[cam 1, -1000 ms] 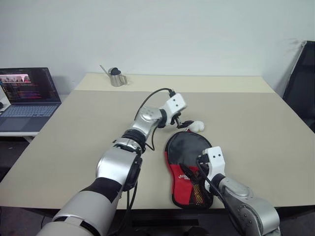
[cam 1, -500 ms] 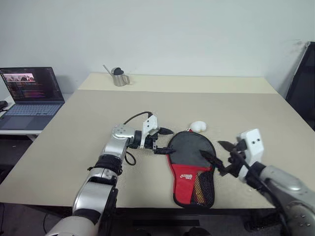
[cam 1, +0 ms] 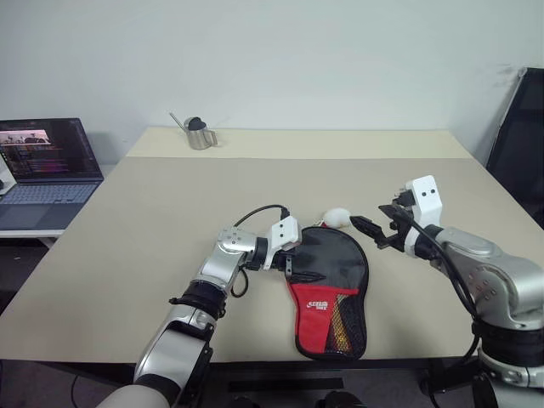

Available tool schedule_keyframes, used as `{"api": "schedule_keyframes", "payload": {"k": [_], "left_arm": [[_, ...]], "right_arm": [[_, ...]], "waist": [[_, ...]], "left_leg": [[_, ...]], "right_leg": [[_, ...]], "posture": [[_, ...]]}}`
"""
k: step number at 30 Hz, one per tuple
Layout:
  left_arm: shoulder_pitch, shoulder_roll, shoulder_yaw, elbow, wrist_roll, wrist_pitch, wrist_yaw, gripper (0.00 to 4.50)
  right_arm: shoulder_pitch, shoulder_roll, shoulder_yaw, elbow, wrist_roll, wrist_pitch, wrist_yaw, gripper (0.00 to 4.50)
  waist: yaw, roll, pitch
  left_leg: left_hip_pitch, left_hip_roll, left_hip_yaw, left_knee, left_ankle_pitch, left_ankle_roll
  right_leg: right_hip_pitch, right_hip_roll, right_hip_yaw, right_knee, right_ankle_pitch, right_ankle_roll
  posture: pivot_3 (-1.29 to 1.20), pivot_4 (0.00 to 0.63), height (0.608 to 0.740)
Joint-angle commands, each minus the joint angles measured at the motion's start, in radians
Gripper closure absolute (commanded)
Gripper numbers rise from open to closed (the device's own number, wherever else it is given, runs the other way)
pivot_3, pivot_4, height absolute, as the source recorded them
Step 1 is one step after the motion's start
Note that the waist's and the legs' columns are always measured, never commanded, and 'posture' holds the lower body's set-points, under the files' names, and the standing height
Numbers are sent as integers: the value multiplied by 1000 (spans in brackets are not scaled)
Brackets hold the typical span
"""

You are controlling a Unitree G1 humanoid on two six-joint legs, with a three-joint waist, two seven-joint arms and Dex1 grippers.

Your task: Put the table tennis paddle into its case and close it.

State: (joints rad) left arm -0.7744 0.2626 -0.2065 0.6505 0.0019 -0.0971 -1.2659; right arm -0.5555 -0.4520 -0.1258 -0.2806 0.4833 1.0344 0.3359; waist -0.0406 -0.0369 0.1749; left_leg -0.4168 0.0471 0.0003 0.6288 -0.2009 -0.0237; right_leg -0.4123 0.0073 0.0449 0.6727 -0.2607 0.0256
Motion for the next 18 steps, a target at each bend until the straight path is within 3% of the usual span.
{"api": "schedule_keyframes", "payload": {"k": [1,11,18], "left_arm": [[13,0,-14,-19,-8,-14,10,38],[43,7,-32,-55,-16,-6,30,38],[61,13,-35,-85,-17,3,39,38]], "right_arm": [[-71,11,30,136,-54,-127,29,0],[-309,125,65,717,-176,-417,68,0],[-391,173,66,991,-232,-550,93,0]], "waist": [[2,0,0],[6,1,1],[7,2,1]], "left_leg": [[0,0,0,0,0,0],[0,0,1,0,0,0],[0,0,1,0,0,0]], "right_leg": [[0,0,0,0,0,0],[0,0,0,1,0,0],[-1,0,0,1,0,0]], "posture": [[0,150,740],[0,150,740],[0,150,740]]}}
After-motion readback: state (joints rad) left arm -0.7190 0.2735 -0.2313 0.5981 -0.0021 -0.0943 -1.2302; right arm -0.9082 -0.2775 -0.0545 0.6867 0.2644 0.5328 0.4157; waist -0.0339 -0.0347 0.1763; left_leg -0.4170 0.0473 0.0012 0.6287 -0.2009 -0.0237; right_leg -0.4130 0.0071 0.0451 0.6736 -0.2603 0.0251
